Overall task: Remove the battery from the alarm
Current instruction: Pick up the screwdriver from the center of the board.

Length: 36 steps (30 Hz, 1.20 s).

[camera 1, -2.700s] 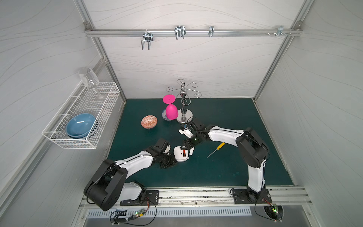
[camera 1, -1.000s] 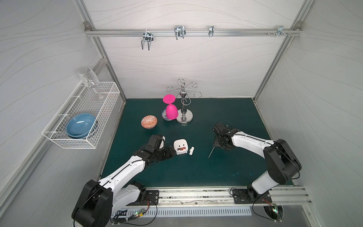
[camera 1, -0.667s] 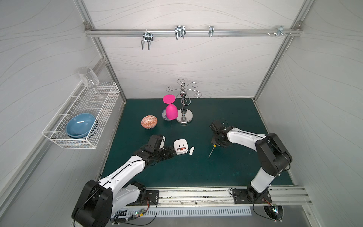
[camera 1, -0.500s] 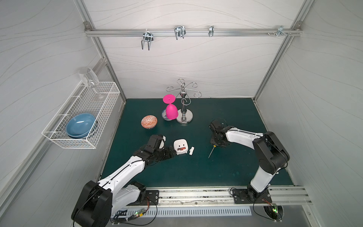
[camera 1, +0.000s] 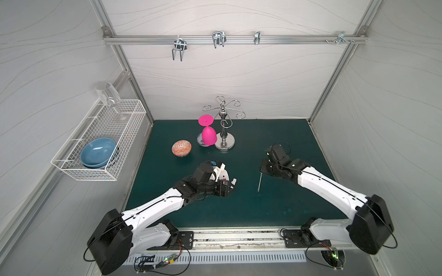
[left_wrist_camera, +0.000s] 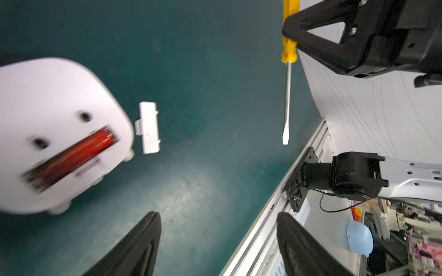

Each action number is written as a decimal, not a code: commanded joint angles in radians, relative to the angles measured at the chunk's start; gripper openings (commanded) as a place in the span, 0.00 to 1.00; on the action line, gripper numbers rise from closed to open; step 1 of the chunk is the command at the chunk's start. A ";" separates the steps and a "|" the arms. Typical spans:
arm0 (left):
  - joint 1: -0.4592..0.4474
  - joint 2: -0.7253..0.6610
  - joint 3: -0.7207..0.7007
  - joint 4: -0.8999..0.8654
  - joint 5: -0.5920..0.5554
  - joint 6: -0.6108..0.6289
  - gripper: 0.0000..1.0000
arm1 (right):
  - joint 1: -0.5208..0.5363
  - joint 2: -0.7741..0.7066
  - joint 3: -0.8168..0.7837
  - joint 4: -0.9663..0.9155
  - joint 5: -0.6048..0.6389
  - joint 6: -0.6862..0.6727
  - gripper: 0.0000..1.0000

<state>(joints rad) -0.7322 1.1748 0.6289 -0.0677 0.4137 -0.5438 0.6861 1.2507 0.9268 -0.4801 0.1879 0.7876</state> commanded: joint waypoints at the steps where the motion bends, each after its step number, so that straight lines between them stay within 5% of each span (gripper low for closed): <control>1: -0.056 0.101 0.101 0.136 0.022 0.029 0.81 | 0.052 -0.056 -0.006 -0.049 0.036 0.052 0.07; 7: -0.141 0.222 0.205 0.143 0.005 0.061 0.78 | 0.135 -0.095 0.020 -0.065 0.077 0.108 0.07; 12: -0.164 0.275 0.232 0.160 0.017 0.056 0.66 | 0.173 -0.104 0.023 -0.048 0.060 0.135 0.07; 20: -0.173 0.276 0.243 0.172 0.028 0.071 0.16 | 0.189 -0.111 0.016 -0.029 0.026 0.151 0.08; 24: -0.174 0.248 0.219 0.185 0.026 0.086 0.02 | 0.184 -0.145 0.006 -0.024 -0.003 0.134 0.10; 30: -0.174 0.251 0.221 0.205 0.063 0.084 0.41 | 0.181 -0.155 -0.005 -0.009 -0.007 0.138 0.06; 33: -0.177 0.261 0.221 0.232 0.082 0.073 0.46 | 0.181 -0.140 -0.001 0.000 -0.015 0.138 0.06; 36: -0.180 0.271 0.229 0.217 0.069 0.078 0.40 | 0.182 -0.134 0.002 0.009 -0.027 0.139 0.06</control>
<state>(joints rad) -0.9062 1.4322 0.8322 0.1066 0.4694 -0.4721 0.8646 1.1118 0.9272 -0.4965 0.1776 0.9203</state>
